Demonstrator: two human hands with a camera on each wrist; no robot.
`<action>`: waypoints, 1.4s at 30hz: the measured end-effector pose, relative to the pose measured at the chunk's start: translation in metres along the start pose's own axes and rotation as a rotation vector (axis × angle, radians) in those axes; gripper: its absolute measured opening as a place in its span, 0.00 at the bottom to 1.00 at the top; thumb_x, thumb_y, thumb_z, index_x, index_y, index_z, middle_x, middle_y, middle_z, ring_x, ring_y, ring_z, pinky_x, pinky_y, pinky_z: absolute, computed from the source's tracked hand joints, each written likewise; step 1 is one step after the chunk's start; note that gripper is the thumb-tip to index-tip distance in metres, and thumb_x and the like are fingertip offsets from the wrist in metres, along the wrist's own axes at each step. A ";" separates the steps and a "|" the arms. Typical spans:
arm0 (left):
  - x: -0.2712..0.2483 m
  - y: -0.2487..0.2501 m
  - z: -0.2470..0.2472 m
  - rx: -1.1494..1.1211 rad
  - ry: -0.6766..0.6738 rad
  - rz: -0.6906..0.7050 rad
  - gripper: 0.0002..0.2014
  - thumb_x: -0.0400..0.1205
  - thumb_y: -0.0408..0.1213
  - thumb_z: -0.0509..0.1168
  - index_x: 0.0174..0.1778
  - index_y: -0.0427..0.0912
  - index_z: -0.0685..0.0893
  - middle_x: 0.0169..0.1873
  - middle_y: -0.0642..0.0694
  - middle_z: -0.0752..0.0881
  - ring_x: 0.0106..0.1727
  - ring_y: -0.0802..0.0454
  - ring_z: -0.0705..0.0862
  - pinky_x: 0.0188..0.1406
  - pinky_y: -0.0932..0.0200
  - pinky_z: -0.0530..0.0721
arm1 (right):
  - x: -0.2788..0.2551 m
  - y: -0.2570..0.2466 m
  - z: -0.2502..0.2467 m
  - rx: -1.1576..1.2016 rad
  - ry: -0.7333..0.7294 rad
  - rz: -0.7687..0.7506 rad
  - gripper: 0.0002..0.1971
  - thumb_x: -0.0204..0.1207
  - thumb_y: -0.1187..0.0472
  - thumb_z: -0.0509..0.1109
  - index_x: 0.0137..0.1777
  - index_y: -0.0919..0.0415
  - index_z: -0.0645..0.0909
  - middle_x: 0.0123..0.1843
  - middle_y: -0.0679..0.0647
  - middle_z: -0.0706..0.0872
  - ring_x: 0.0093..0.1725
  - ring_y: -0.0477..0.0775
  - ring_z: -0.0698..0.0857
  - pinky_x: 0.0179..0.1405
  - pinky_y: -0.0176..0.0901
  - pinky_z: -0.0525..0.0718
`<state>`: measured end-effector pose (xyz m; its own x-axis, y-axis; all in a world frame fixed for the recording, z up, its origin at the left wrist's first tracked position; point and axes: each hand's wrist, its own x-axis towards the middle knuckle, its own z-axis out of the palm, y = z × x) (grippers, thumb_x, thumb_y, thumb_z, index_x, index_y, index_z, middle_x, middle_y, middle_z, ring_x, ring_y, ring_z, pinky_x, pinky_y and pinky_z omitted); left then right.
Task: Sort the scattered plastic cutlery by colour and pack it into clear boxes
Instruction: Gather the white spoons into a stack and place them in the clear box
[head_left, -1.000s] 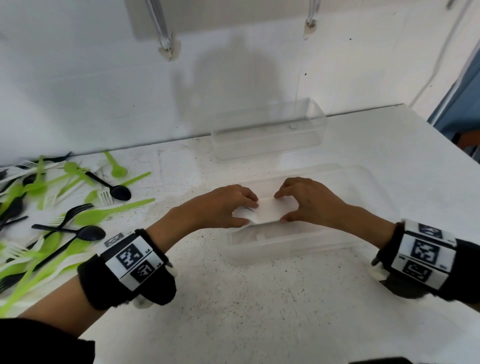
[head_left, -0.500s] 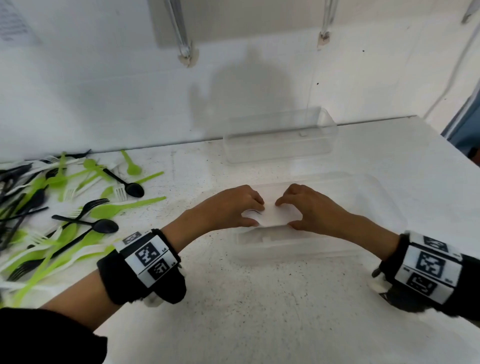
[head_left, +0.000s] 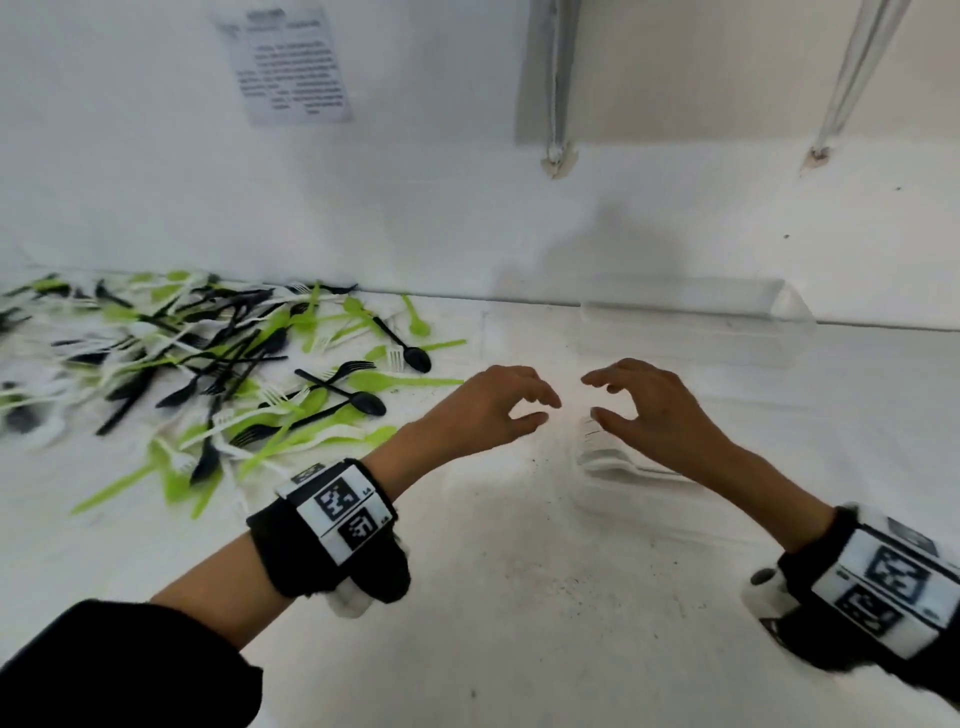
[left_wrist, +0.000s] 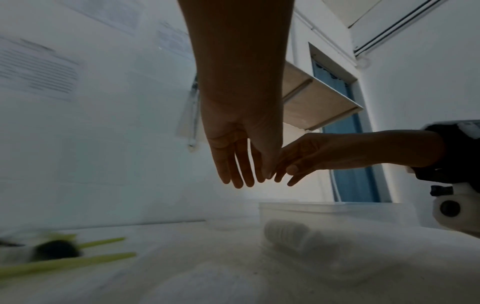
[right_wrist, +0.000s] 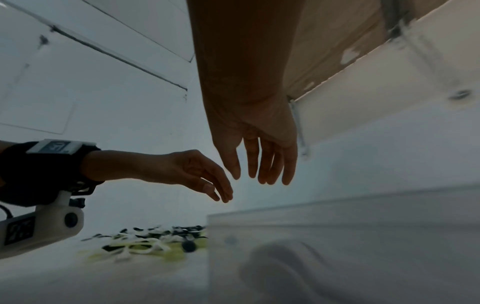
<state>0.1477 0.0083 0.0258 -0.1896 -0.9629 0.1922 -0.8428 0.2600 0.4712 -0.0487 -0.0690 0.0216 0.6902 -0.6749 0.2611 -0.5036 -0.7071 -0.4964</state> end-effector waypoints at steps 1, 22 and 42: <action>-0.014 -0.006 -0.007 0.010 0.024 -0.037 0.10 0.80 0.35 0.67 0.57 0.43 0.86 0.50 0.48 0.86 0.50 0.55 0.81 0.49 0.62 0.77 | 0.006 -0.014 0.008 0.041 0.004 -0.040 0.17 0.74 0.62 0.72 0.64 0.59 0.81 0.58 0.54 0.84 0.54 0.52 0.82 0.52 0.41 0.77; -0.355 -0.156 -0.158 0.041 0.557 -0.648 0.13 0.78 0.27 0.68 0.58 0.33 0.84 0.53 0.36 0.86 0.55 0.43 0.83 0.45 0.82 0.71 | 0.104 -0.336 0.240 0.331 -0.176 -0.527 0.16 0.69 0.69 0.73 0.58 0.70 0.83 0.49 0.66 0.87 0.47 0.65 0.86 0.43 0.33 0.70; -0.433 -0.292 -0.212 -0.009 0.699 -0.798 0.11 0.77 0.24 0.66 0.55 0.32 0.84 0.50 0.35 0.86 0.52 0.44 0.84 0.47 0.77 0.75 | 0.205 -0.439 0.371 0.294 -0.341 -0.454 0.16 0.73 0.68 0.71 0.62 0.66 0.81 0.56 0.63 0.85 0.52 0.60 0.83 0.51 0.41 0.75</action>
<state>0.5824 0.3652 -0.0125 0.7510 -0.6002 0.2752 -0.5913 -0.4258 0.6849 0.5067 0.1813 -0.0139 0.9524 -0.1825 0.2442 0.0076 -0.7867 -0.6173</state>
